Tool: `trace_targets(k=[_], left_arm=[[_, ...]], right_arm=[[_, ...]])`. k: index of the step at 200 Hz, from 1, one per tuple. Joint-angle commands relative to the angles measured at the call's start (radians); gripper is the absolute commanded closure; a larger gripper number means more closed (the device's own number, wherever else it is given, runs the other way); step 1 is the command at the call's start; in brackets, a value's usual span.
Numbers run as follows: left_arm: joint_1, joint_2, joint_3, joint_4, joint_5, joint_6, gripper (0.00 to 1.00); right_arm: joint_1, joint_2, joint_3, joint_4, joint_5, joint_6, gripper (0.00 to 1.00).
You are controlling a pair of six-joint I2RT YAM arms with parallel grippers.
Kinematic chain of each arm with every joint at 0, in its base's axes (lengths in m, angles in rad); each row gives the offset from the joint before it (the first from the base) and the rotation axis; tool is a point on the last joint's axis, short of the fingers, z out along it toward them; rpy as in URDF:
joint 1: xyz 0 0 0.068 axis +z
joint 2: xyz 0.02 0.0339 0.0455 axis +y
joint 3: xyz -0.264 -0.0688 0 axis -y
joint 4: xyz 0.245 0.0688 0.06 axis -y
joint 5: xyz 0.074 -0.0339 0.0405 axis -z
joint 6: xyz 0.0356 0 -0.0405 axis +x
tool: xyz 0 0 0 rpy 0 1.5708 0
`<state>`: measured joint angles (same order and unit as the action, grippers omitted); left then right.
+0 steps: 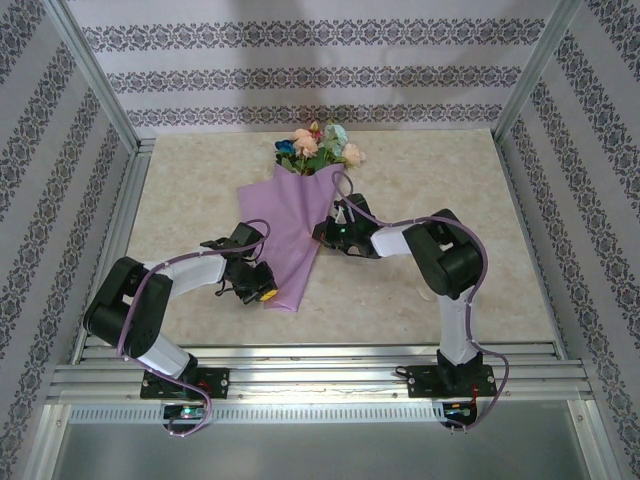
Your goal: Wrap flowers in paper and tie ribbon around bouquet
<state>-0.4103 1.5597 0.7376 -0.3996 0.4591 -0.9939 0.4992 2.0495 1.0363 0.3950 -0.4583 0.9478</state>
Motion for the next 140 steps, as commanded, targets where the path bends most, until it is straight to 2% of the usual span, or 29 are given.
trace_targets(k=[1,7,17,23,35,47,56,63,75,106,116,120,128,140], left_arm=[[0.012,0.039,-0.024,-0.116,-0.063,0.023,0.90],[0.013,0.039,-0.026,-0.115,-0.062,0.023,0.90],[0.012,0.042,-0.025,-0.114,-0.062,0.021,0.90],[0.013,0.042,-0.025,-0.112,-0.060,0.021,0.90],[0.012,0.044,-0.025,-0.109,-0.055,0.020,0.90],[0.013,0.048,-0.024,-0.108,-0.053,0.020,0.90],[0.013,0.051,-0.023,-0.107,-0.051,0.020,0.90],[0.013,0.055,-0.023,-0.105,-0.050,0.020,0.90],[0.013,0.059,-0.020,-0.102,-0.048,0.019,0.90],[0.013,0.070,-0.015,-0.097,-0.042,0.018,0.90],[0.013,0.072,-0.014,-0.095,-0.041,0.018,0.90],[0.012,0.074,-0.014,-0.096,-0.042,0.018,0.90],[0.013,0.075,-0.015,-0.094,-0.039,0.016,0.90],[0.013,0.077,-0.013,-0.091,-0.039,0.014,0.90]], right_arm=[[-0.046,0.019,0.028,0.045,0.103,0.006,1.00],[-0.051,0.022,0.037,0.045,0.097,0.004,1.00],[-0.059,0.029,0.049,0.044,0.096,0.001,0.79],[-0.064,0.033,0.057,0.041,0.096,0.003,0.71],[-0.075,0.049,0.082,0.033,0.097,0.005,0.65],[-0.087,0.067,0.104,0.031,0.099,0.012,0.64],[-0.096,0.081,0.121,0.034,0.097,0.024,0.68],[-0.103,0.096,0.135,0.037,0.092,0.030,0.76],[-0.114,0.112,0.156,0.038,0.089,0.036,1.00],[-0.143,0.132,0.199,0.036,0.087,0.042,1.00],[-0.149,0.143,0.218,0.030,0.081,0.045,0.79],[-0.152,0.150,0.226,0.027,0.082,0.046,0.74],[-0.156,0.162,0.246,0.020,0.082,0.051,0.70],[-0.162,0.186,0.279,0.012,0.080,0.060,0.70]])
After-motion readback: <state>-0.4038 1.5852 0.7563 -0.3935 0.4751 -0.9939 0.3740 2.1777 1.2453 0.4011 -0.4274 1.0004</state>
